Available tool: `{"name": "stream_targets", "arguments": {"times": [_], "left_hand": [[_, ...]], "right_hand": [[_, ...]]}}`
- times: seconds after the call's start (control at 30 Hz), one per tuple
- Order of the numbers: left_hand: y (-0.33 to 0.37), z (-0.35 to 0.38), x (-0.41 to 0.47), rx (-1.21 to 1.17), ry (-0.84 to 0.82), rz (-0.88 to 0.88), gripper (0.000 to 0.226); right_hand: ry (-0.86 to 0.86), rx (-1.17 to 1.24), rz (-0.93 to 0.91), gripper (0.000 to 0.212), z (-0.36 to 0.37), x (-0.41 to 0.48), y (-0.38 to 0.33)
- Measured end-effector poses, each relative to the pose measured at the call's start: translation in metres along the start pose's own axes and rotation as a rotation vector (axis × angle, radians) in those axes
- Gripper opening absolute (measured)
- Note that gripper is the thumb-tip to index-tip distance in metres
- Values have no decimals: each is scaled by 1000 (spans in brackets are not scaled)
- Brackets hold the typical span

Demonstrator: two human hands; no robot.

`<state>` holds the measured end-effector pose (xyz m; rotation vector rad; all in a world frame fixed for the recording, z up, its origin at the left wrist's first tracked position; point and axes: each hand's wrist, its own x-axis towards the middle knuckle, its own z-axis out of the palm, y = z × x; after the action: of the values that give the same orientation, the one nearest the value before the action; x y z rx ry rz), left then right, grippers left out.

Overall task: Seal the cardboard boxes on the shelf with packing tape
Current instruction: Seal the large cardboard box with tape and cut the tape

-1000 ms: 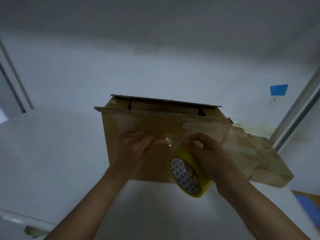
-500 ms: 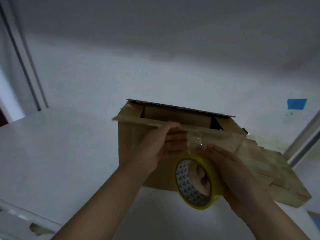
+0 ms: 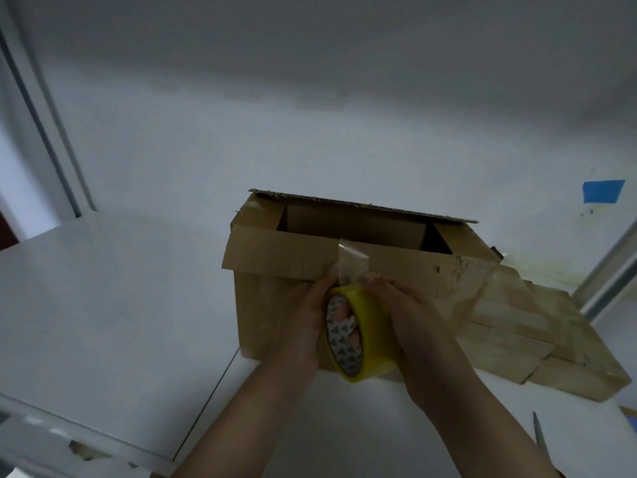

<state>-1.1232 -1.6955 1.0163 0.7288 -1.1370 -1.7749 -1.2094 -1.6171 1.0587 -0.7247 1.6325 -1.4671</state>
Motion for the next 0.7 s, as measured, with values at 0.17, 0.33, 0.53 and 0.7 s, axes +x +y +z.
{"name": "stream_targets", "arguments": {"times": [0.17, 0.33, 0.53, 0.7], "left_hand": [[5, -1, 3, -78, -2, -44, 24], [3, -3, 8, -72, 17, -67, 22], [1, -4, 12, -91, 65, -133, 22], [4, -2, 14, -78, 102, -127, 50]], "right_hand": [[-24, 9, -3, 11, 3, -4, -10], [2, -52, 26, 10, 5, -1, -12], [-9, -97, 58, 16, 5, 1, -19], [3, -118, 107, 37, 7, 4, -24]]}}
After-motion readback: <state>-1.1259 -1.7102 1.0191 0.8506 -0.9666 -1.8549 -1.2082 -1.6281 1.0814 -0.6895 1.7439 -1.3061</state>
